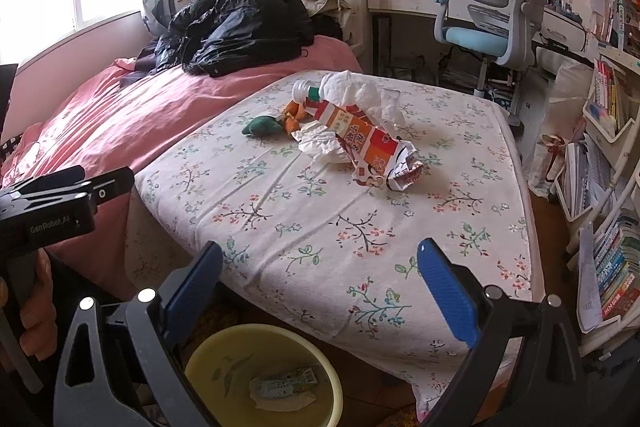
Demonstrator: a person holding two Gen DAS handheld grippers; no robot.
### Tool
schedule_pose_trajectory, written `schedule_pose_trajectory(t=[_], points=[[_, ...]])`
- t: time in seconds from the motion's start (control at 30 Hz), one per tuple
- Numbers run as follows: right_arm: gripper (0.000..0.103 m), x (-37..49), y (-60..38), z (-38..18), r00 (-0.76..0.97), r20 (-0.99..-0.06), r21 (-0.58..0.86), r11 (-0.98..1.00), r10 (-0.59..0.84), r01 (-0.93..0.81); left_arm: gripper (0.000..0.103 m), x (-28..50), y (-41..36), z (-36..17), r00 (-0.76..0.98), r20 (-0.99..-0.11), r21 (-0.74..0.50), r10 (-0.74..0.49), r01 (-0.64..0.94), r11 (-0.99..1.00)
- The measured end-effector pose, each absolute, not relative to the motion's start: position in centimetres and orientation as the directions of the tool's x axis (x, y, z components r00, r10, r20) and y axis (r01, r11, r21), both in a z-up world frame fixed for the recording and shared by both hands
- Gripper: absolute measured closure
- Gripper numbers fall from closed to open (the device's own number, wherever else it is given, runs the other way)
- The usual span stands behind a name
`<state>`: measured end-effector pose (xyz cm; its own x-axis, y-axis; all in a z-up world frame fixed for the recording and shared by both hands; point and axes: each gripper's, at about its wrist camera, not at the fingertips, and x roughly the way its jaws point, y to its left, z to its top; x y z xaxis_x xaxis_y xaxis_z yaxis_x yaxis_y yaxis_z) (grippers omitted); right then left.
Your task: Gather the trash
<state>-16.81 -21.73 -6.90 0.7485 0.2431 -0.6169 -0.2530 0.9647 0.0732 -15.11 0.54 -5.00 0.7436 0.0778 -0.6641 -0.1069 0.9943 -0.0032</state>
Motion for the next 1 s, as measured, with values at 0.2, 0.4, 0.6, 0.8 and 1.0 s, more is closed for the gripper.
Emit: schedule_pose_trajectory(t=[0.2,0.4,0.6,0.8,1.0], points=[[0.009,-16.7,-21.2,-6.5,0.747,-0.611,0.086,0.96,0.262,-0.266,0.009,-15.1,0.5,-4.5,0.745,-0.665,-0.02,0.062,-0.101,0.995],[0.009,-15.9,-20.5,-4.0,0.765,-0.572,0.07,0.947,0.295,-0.313,0.007,-14.1,0.9,-1.7,0.778,-0.628,-0.06,0.026,-0.081,0.995],[0.009,-12.4,-20.3,-0.9,0.795,-0.53,0.012,0.94,0.296,-0.342,0.007,-9.1,2.4,0.4,0.794,-0.607,-0.043,0.029,-0.069,0.997],[0.009,-8.2,-20.7,-0.1,0.826,-0.487,-0.018,0.942,0.284,-0.334,0.007,-3.0,5.0,-0.5,0.763,-0.644,-0.055,0.049,-0.111,0.992],[0.009,-6.4,-21.8,-1.7,0.787,-0.546,0.07,0.952,0.286,-0.298,0.007,1.5,4.4,-3.7,0.685,-0.729,-0.09,-0.007,-0.085,0.992]])
